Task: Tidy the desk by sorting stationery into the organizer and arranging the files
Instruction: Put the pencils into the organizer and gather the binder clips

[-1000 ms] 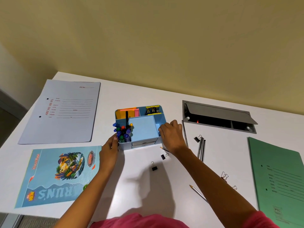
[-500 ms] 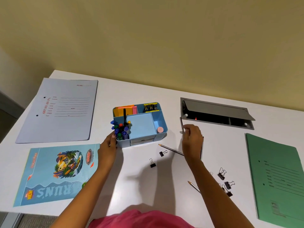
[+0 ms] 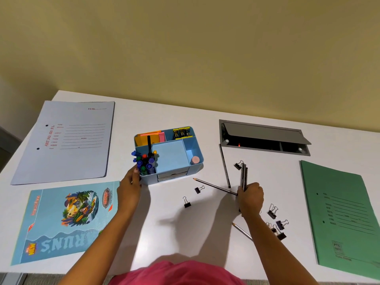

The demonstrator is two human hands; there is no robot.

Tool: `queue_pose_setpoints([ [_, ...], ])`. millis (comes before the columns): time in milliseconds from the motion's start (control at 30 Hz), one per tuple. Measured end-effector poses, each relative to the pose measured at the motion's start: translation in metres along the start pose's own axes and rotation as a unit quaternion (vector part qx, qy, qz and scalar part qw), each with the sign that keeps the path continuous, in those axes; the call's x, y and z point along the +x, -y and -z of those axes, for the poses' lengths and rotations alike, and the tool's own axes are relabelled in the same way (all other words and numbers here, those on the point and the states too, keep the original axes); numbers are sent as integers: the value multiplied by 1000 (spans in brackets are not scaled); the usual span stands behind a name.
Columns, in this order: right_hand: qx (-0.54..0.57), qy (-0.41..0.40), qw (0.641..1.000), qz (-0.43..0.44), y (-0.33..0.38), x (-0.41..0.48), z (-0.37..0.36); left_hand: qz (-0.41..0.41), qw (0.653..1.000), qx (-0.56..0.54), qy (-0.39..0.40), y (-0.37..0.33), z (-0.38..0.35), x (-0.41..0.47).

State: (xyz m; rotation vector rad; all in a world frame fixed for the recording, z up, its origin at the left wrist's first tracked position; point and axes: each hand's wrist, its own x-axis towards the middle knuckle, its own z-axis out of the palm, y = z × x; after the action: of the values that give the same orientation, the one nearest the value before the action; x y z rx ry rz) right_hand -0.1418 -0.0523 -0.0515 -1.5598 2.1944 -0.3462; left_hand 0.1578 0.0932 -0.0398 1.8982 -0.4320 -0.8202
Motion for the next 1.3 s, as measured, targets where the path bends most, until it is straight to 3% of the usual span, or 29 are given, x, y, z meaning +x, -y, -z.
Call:
queue_pose_setpoints([
  [367,4,72,996,-59,-1,12,7,-2,1000,4,-4,3,0,3],
  [767,72,-18,997,-38,1,11,14,-3,1000,9,-2,0,-1,2],
  [900,106,-69,992,30,21,8,21,-1,1000,8,-3,1,-1,1],
  [1033,171,-106,966,166,67,-12,35,0,1000,-2,-3,0,-1,0],
  [1133,252,-73,942,209,105,-30,41,0,1000,-7,-4,-1,-1,0],
  [1300,238,-1,925,296,146,-44,27,-2,1000,-3,-3,1,-1,0],
])
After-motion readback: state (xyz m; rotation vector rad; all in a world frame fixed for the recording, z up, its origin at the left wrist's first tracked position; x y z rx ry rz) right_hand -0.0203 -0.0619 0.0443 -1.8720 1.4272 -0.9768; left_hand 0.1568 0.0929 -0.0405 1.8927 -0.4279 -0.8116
